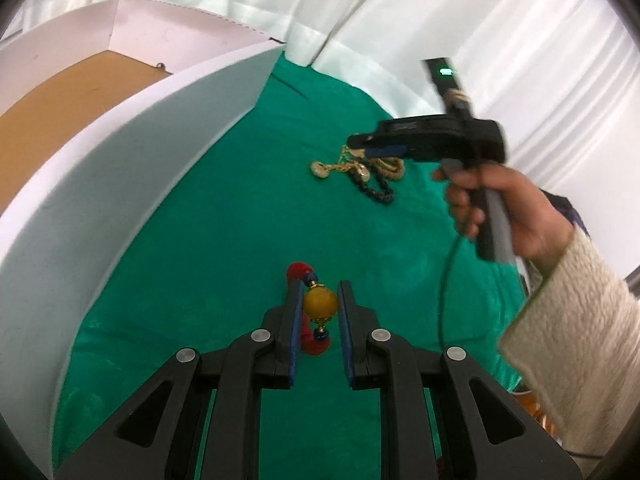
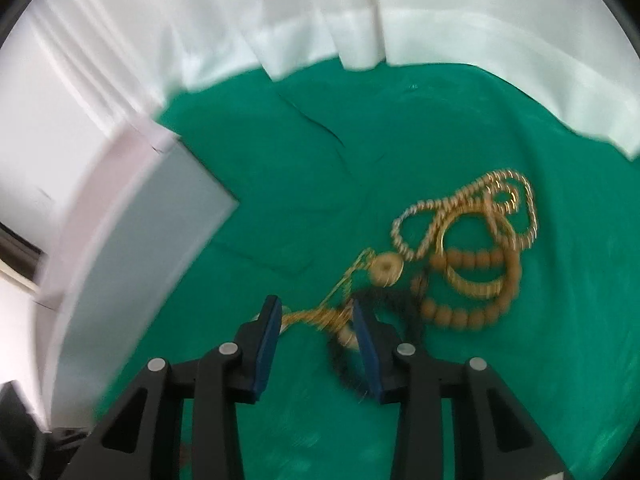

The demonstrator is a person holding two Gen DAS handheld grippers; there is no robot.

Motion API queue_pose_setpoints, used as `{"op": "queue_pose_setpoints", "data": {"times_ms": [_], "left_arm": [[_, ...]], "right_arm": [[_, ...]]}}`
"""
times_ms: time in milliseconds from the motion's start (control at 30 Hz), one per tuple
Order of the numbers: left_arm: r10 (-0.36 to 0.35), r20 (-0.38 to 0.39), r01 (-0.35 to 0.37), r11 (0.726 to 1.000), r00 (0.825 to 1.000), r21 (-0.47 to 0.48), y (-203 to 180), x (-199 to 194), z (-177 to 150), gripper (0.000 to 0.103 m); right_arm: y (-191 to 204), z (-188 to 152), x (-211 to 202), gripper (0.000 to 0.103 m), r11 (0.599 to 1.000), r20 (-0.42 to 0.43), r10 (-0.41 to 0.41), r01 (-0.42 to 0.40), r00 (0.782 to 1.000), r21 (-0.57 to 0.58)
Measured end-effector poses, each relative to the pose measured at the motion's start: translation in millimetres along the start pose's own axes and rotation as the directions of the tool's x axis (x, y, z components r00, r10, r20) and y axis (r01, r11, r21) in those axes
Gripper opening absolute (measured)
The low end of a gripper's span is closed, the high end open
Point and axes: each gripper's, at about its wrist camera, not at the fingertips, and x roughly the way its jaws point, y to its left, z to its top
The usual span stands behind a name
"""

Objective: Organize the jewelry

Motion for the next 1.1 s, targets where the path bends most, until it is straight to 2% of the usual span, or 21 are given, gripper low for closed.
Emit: {"op": "queue_pose_setpoints", "data": {"times_ms": [100, 167, 233, 267, 300, 367, 400, 533, 667, 900, 1100], "left_arm": [[-0.001, -0.004, 0.001, 1.000, 1.000, -0.010, 4.2, 2.6, 1.2, 0.015], [0.003, -0.010, -0.003, 1.000, 1.000, -0.014, 5.7, 5.3, 1.5, 0.015], [0.004, -0.016, -0.005, 1.000, 1.000, -0.021, 8.1, 7.7, 1.0, 0.015], [0.006, -0.018, -0.007, 1.000, 1.000, -0.024, 8.8, 9.2, 0.5, 0.015], [0.007, -0.021, -0.008, 1.000, 1.000, -0.029, 9.3, 10.9, 0.3, 0.015], [0.005, -0.023, -0.005, 0.999, 1.000, -0.035, 8.7, 11.0, -0.4, 0.015], [0.004, -0.020, -0.004, 0.999, 1.000, -0.034, 7.9, 9.2, -0.6, 0.015], [-0.004, 0.002, 0.004, 0.999, 1.000, -0.033, 2.6, -2.4, 0.4, 0.015], [-0.009, 0.020, 0.010, 0.999, 1.000, -0.036, -4.2, -14.3, 4.9, 0.015], [-0.032, 0.053, 0.035, 0.997, 0.998, -0.062, -15.5, -52.5, 13.2, 0.015], [-0.105, 0.106, 0.113, 0.990, 0.989, -0.078, -28.2, -114.6, 29.7, 0.015]], "right_arm": [[8.1, 8.0, 18.6, 0.038, 0.998, -0.032, -0.043, 0.042, 0.999, -0.037], [18.3, 10.5, 30.2, 0.041, 0.997, -0.071, -0.034, 0.030, 0.997, -0.065], [35.5, 9.8, 32.7, 0.041, 0.985, -0.072, -0.088, 0.076, 0.993, -0.157], [41.2, 9.1, 34.5, 0.037, 0.976, -0.081, -0.121, 0.104, 0.989, -0.193], [46.3, 8.3, 35.2, 0.026, 0.967, -0.085, -0.149, 0.127, 0.985, -0.220], [46.5, 8.1, 33.5, 0.002, 0.974, -0.109, -0.133, 0.110, 0.985, -0.196], [46.6, 6.4, 31.5, 0.002, 0.979, -0.109, -0.121, 0.100, 0.987, -0.177], [38.5, -1.0, 0.7, 0.002, 0.996, -0.031, -0.029, 0.026, 0.999, -0.086], [38.5, -14.7, -41.7, 0.002, 0.998, 0.064, 0.062, -0.060, 0.996, -0.031], [49.6, -35.9, -125.9, 0.003, 0.991, 0.202, 0.126, -0.113, 0.971, -0.073], [69.5, -34.8, -169.3, 0.003, 0.982, 0.286, 0.173, -0.142, 0.942, -0.125]]}}
